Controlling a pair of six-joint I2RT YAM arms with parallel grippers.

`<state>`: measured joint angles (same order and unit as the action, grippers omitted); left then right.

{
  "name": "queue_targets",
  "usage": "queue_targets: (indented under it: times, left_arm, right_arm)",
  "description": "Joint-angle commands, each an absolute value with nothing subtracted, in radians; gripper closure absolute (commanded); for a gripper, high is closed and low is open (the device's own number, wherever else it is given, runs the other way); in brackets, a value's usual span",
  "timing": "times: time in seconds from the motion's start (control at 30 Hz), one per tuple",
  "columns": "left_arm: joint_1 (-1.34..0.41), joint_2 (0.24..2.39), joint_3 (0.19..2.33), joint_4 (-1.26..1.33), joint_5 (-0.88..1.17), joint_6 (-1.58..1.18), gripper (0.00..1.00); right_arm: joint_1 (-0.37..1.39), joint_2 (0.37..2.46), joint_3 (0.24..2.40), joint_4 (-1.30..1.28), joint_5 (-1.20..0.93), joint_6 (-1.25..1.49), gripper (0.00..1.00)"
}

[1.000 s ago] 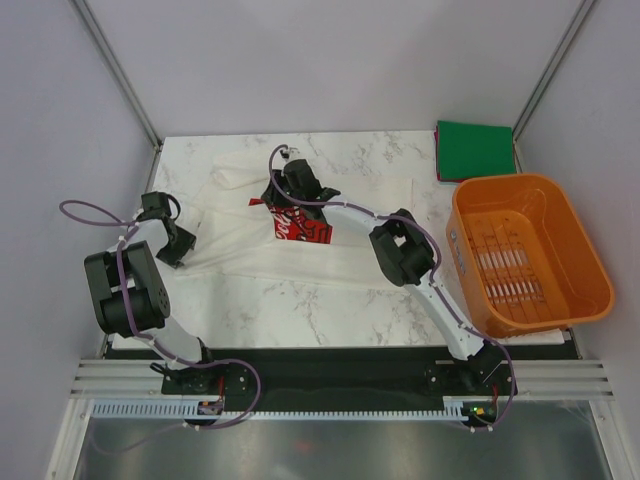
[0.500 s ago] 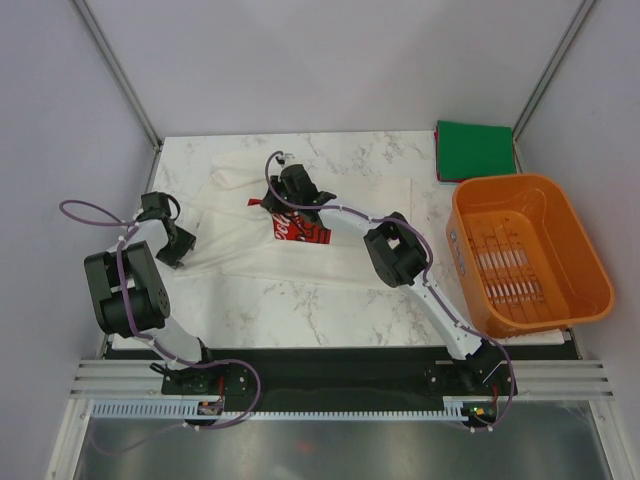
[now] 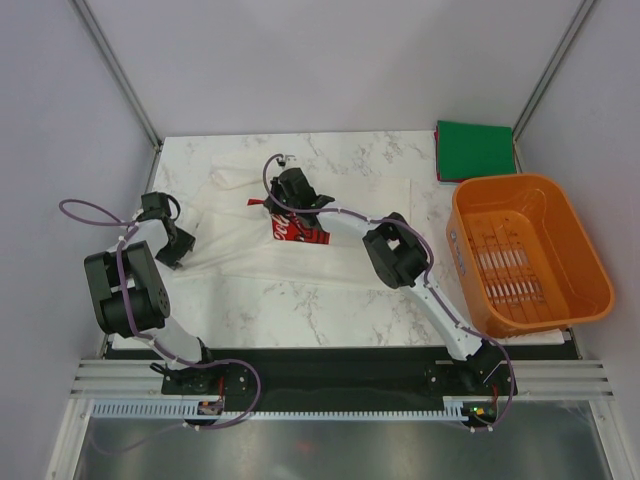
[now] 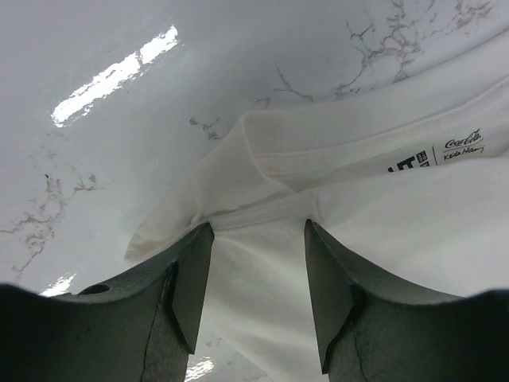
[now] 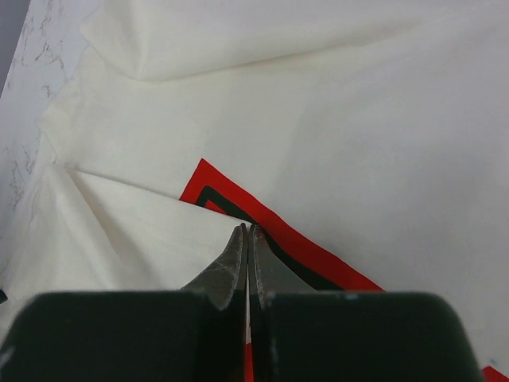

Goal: Fold and stack the t-shirts
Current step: Fold the tshirt

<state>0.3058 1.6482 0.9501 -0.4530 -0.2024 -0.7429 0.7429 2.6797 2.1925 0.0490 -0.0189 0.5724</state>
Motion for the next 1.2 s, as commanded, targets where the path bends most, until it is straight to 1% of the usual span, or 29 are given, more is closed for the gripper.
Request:
queue_targets:
  times: [0.0,0.4,0.53,0.57,0.63,0.67,0.7,0.77,0.8,0.83,0.9,0.97,1.0,1.03,1.17]
  left_arm:
    - [0.316,1.651,0.96,-0.5,-0.296,-0.703,0.41]
    - [0.316,1.657,0.971,-0.515,-0.307,-0.701,0.41]
    - [0.318,1.625,0.985,-0.522,-0.287,-0.687,0.41]
    - [0.318,1.611,0.998,-0.525,-0.281,-0.681,0.39]
    - [0.316,1.585,1.02,-0.532,-0.25,-0.658,0.38]
    - [0.314,1.56,1.052,-0.538,-0.241,-0.654,0.37]
    - [0.313,1.551,1.064,-0.543,-0.218,-0.652,0.36]
    - [0.314,1.523,1.097,-0.548,-0.186,-0.657,0.35]
    - [0.313,1.519,1.107,-0.546,-0.126,-0.658,0.35]
    - [0.31,1.519,1.121,-0.535,-0.091,-0.649,0.35]
    - [0.293,1.558,1.195,-0.517,0.025,-0.594,0.35]
    - [0.264,1.597,1.274,-0.471,0.09,-0.554,0.34]
    - [0.256,1.645,1.307,-0.46,0.159,-0.522,0.34]
    - [0.243,1.681,1.384,-0.457,0.187,-0.508,0.34]
    - [0.221,1.837,1.581,-0.453,0.287,-0.43,0.33]
  right_arm:
    - [0.742,2.57,2.099,0.136,0.106,0.584,1.0]
    - [0.742,2.557,2.077,0.161,0.123,0.614,1.0]
    - [0.744,2.551,2.082,0.152,0.077,0.617,0.99]
    - [0.742,2.533,2.082,0.14,0.063,0.612,0.9]
    - [0.742,2.498,2.06,0.129,0.06,0.592,0.81]
    - [0.736,2.456,2.053,0.109,0.055,0.585,0.72]
    - [0.732,2.435,2.045,0.089,0.046,0.577,0.67]
    - [0.709,2.369,2.037,0.014,0.025,0.539,0.61]
    - [0.701,2.341,2.016,-0.001,0.012,0.523,0.59]
    - [0.692,2.317,2.0,-0.046,0.003,0.487,0.54]
    - [0.651,2.249,1.97,-0.129,-0.061,0.445,0.5]
    - [0.603,2.205,1.971,-0.245,-0.08,0.372,0.49]
    - [0.591,2.194,1.971,-0.28,-0.078,0.347,0.49]
    - [0.562,2.183,1.968,-0.346,-0.069,0.33,0.48]
    - [0.48,2.135,1.93,-0.443,-0.054,0.264,0.49]
